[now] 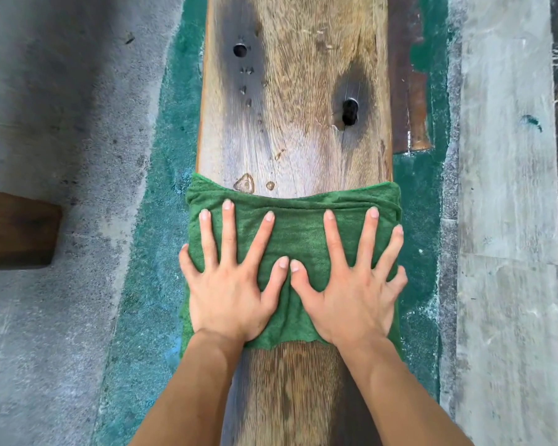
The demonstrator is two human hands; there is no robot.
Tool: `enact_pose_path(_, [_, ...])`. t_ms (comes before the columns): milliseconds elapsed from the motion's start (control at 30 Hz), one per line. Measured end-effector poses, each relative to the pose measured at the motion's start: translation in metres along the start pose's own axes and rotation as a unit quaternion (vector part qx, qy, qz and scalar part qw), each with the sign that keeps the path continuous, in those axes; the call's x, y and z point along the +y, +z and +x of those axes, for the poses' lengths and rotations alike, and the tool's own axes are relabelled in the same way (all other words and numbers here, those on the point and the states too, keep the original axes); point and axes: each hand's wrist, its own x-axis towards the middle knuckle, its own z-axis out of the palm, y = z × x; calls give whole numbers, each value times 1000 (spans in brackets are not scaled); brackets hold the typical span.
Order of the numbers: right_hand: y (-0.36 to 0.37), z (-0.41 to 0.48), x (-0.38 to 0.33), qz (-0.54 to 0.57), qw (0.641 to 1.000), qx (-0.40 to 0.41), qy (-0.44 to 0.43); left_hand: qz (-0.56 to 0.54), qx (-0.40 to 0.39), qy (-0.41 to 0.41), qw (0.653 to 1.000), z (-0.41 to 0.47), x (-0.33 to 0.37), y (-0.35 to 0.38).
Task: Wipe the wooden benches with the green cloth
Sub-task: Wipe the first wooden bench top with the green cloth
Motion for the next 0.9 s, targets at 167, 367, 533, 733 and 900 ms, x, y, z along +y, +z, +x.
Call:
enact_pose_path(167, [-6, 21, -7, 0, 1000, -15, 4, 1, -8, 4, 1000, 20, -4, -6])
enact_pose_path(367, [-15, 58, -10, -12, 1000, -12, 1, 3, -4, 9, 1000, 56, 1, -13])
enact_pose_path(533, [-17, 76, -18, -13, 1000, -21, -3, 4, -8, 3, 1000, 74, -4, -16])
enact_pose_path(733, [-22, 100, -20, -17, 1000, -24, -1, -1, -4, 3, 1000, 97, 0, -20])
enact_pose_path(900, [-23, 115, -23, -12, 1000, -21, -3, 5, -1, 6, 1000, 113, -2, -21])
